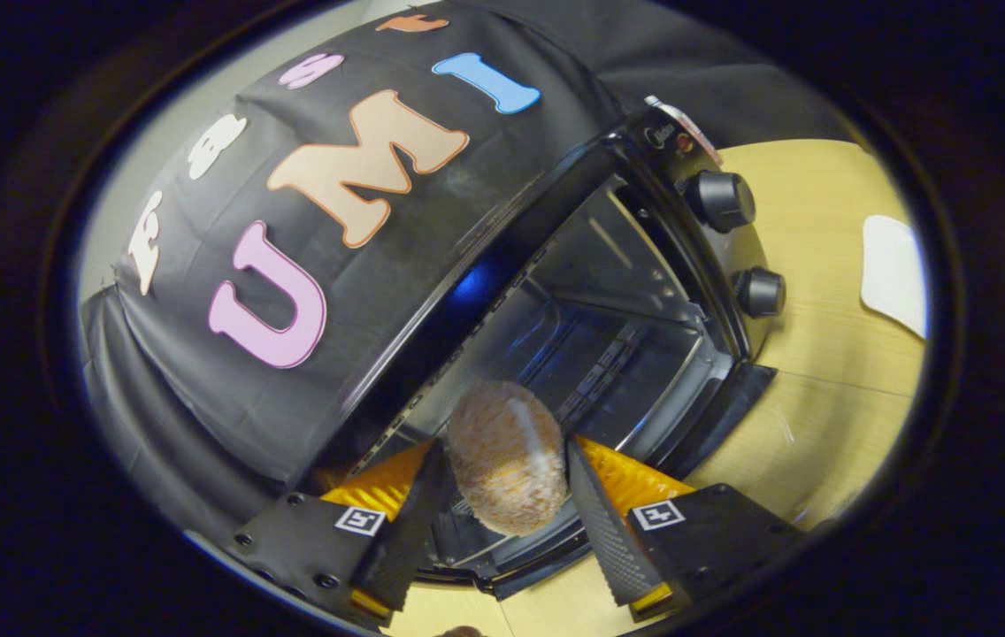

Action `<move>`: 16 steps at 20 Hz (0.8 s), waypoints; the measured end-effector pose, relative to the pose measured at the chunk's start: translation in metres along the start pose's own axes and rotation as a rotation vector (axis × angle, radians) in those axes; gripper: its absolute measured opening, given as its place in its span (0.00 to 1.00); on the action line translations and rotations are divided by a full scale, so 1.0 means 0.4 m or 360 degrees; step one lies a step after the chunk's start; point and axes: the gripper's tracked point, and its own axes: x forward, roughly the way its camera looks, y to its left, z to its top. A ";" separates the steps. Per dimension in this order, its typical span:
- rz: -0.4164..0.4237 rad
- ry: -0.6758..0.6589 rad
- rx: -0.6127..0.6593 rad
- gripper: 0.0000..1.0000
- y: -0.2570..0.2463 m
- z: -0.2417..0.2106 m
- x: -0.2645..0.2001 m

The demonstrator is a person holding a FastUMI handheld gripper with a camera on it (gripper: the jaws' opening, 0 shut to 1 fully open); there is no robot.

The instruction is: Open the toaster oven, put the food inside, and close the toaster oven door.

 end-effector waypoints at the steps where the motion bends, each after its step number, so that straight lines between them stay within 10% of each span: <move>1: 0.0009 -0.0007 0.0012 0.88 0.002 0.001 -0.006; 16: 0.0092 0.0100 -0.0222 0.99 -0.025 -0.002 -0.242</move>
